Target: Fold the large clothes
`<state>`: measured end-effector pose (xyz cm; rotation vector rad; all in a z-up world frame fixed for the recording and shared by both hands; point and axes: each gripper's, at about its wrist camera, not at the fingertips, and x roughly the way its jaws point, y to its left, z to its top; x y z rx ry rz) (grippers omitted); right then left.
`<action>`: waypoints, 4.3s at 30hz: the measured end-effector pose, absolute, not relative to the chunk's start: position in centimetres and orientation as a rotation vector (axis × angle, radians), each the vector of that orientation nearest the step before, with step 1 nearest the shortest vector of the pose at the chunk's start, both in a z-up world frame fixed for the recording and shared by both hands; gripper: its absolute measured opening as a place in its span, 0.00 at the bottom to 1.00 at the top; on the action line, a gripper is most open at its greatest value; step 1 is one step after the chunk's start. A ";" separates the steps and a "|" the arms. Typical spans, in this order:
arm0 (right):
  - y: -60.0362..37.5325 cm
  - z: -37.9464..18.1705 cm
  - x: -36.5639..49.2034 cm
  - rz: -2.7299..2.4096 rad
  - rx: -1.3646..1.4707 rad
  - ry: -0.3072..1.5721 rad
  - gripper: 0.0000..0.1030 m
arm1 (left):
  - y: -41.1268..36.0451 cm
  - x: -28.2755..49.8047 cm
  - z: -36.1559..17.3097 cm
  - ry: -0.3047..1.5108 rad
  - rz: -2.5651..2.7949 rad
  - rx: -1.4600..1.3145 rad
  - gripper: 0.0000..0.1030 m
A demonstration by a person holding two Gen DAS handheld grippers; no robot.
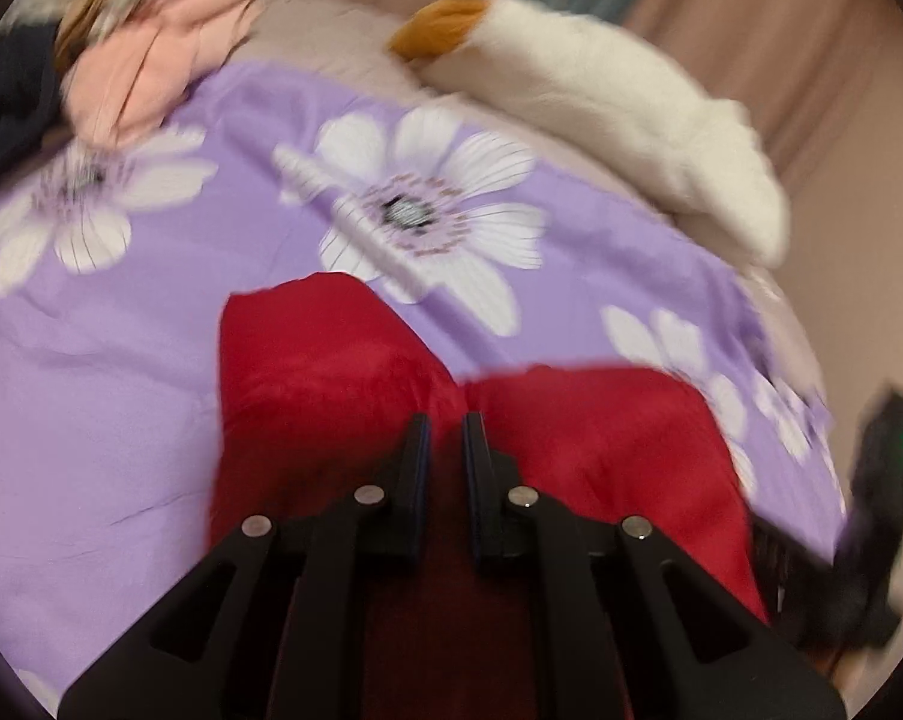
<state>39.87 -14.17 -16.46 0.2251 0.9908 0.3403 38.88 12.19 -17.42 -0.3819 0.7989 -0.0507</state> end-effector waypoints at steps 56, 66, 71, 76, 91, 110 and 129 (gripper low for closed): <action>-16.5 -17.6 26.7 -0.105 0.145 0.945 0.08 | 5.8 24.0 -20.3 0.650 0.355 -0.236 0.25; -18.4 -11.5 23.0 -0.038 0.183 0.891 0.09 | 5.8 18.2 -12.6 0.544 0.272 -0.251 0.25; -18.3 -6.7 19.9 0.018 0.187 0.817 0.09 | 5.1 14.5 -7.8 0.478 0.197 -0.270 0.25; -17.7 -2.5 17.7 0.073 0.153 0.743 0.09 | 4.7 11.3 -4.3 0.438 0.189 -0.241 0.25; -17.1 4.7 9.9 0.204 0.093 0.597 0.09 | 4.6 3.3 2.4 0.394 0.072 -0.190 0.26; -17.6 6.5 5.5 0.198 0.064 0.540 0.62 | 4.8 -0.1 4.6 0.366 0.063 -0.179 0.49; -17.3 7.2 4.1 0.189 0.019 0.514 0.94 | 5.8 -0.6 4.8 0.359 0.017 -0.236 1.00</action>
